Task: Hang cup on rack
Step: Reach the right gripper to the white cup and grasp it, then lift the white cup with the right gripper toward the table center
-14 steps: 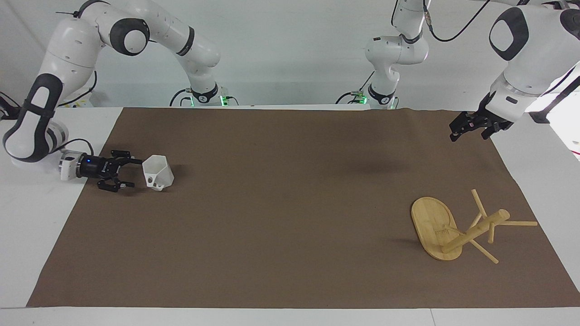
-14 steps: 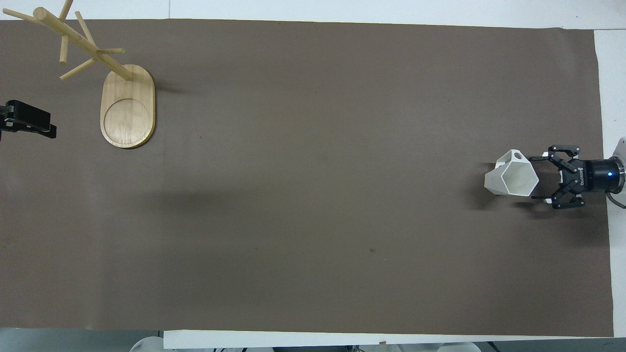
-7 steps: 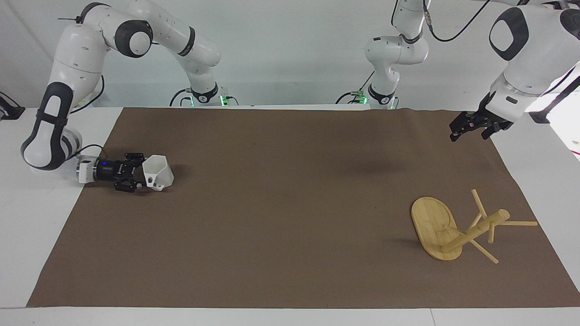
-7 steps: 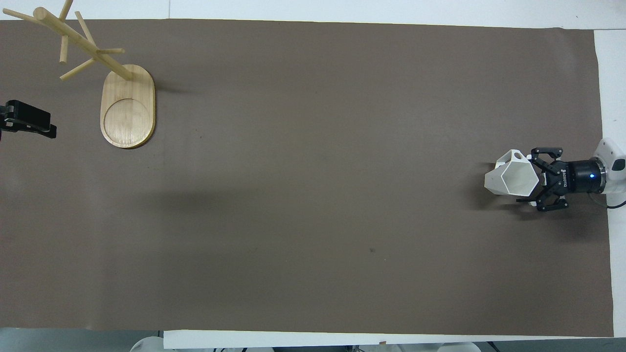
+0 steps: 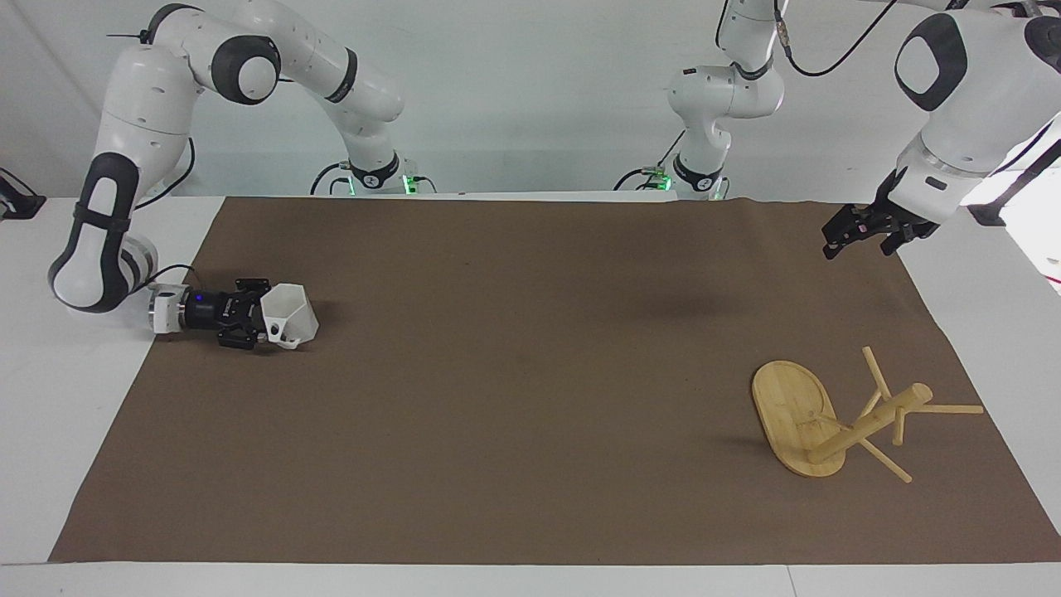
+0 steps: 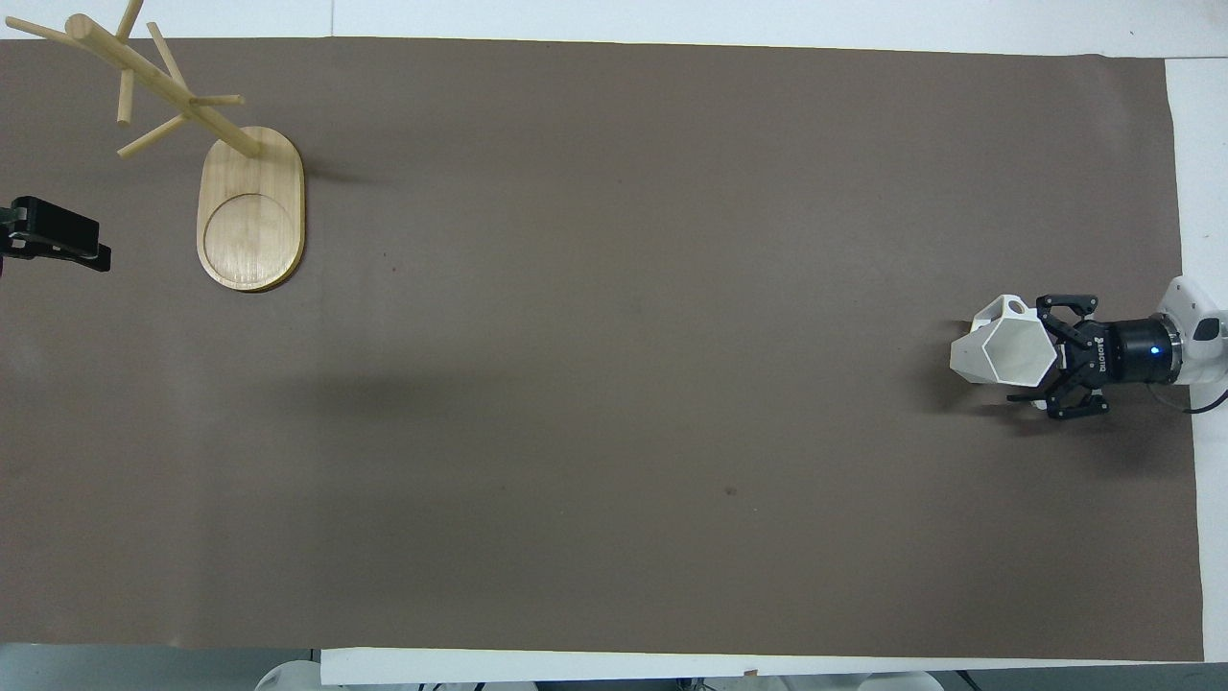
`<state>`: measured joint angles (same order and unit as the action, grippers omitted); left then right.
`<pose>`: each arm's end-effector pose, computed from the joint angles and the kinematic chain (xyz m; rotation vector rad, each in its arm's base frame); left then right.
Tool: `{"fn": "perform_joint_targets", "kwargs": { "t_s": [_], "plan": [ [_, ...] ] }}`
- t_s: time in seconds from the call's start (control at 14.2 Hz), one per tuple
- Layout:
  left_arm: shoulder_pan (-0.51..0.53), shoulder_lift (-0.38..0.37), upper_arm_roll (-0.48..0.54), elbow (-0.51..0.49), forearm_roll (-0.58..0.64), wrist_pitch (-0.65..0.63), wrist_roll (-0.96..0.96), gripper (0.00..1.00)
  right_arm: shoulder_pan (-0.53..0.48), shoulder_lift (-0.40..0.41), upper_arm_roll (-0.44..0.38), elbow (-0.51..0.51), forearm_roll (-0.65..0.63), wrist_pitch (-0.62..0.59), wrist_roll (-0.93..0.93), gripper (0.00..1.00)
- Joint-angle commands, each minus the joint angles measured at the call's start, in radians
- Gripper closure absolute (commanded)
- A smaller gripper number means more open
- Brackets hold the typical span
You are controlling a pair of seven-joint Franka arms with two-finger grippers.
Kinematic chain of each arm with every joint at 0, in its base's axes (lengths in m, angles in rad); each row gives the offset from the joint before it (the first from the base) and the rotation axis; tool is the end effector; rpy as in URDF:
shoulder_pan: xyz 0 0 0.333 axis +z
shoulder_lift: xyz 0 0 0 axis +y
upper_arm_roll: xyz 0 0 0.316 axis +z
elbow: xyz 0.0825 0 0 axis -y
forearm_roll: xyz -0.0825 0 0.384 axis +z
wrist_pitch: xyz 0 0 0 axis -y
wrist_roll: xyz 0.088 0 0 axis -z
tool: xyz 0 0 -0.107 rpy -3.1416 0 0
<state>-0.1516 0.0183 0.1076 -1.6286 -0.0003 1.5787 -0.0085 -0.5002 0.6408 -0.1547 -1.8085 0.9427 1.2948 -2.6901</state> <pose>0.5573 -0.0251 0.5878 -3.1358 0.0556 0.1067 0.4930 -0.2436 0.1979 -1.3078 -1.4375 -1.0894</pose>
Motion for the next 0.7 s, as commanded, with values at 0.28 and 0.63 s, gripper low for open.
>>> {"fn": "perform_joint_targets", "kwargs": {
  "t_s": [0.28,0.63],
  "plan": [
    [0.007,-0.026,-0.008,-0.028,0.020,0.007,0.010,0.00,0.022,-0.032,0.000,-0.063,0.033,0.023,-0.027,0.00],
    [0.006,-0.026,-0.008,-0.028,0.020,0.007,0.010,0.00,0.052,-0.033,0.000,-0.066,0.044,0.021,-0.030,0.22]
  ]
}}
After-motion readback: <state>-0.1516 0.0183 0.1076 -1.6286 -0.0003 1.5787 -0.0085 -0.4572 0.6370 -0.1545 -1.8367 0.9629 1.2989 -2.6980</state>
